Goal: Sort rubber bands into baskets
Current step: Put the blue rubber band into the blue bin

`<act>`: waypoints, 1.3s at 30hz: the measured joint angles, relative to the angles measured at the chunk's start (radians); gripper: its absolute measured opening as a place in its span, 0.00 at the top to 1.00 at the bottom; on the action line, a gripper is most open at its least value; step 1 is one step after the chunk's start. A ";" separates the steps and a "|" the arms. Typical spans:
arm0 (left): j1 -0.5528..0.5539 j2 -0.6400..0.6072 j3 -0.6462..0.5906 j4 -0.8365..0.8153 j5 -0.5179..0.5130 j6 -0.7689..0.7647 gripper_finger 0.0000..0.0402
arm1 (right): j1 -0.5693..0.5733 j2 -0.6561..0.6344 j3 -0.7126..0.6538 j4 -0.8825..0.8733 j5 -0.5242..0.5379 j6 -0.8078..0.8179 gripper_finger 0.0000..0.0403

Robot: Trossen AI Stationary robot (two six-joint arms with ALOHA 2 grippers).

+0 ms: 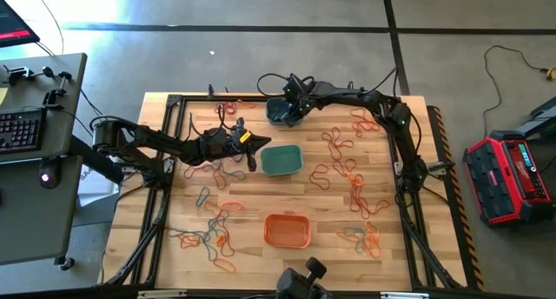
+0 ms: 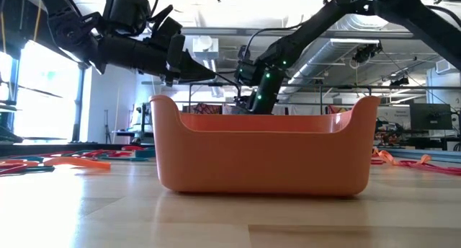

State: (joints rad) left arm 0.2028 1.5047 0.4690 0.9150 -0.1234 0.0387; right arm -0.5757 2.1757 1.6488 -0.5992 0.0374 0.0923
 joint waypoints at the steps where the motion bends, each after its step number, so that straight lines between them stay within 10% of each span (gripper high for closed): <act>1: 0.000 0.000 0.000 0.000 0.000 0.000 1.00 | 0.002 0.000 0.012 -0.018 -0.001 -0.006 1.00; 13: 0.000 0.000 0.000 -0.002 -0.001 0.001 1.00 | 0.013 -0.008 0.327 -0.318 0.258 -0.099 1.00; 24: 0.000 0.000 0.000 -0.013 -0.018 0.023 1.00 | -0.027 0.049 0.317 -0.324 0.188 -0.552 1.00; 39: 0.002 0.000 0.000 -0.038 -0.026 0.025 1.00 | -0.015 0.104 0.316 -0.327 0.057 -0.655 1.00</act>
State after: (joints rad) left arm 0.2050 1.5051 0.4690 0.8765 -0.1493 0.0639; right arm -0.5904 2.2794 1.9652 -0.9258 0.0946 -0.5627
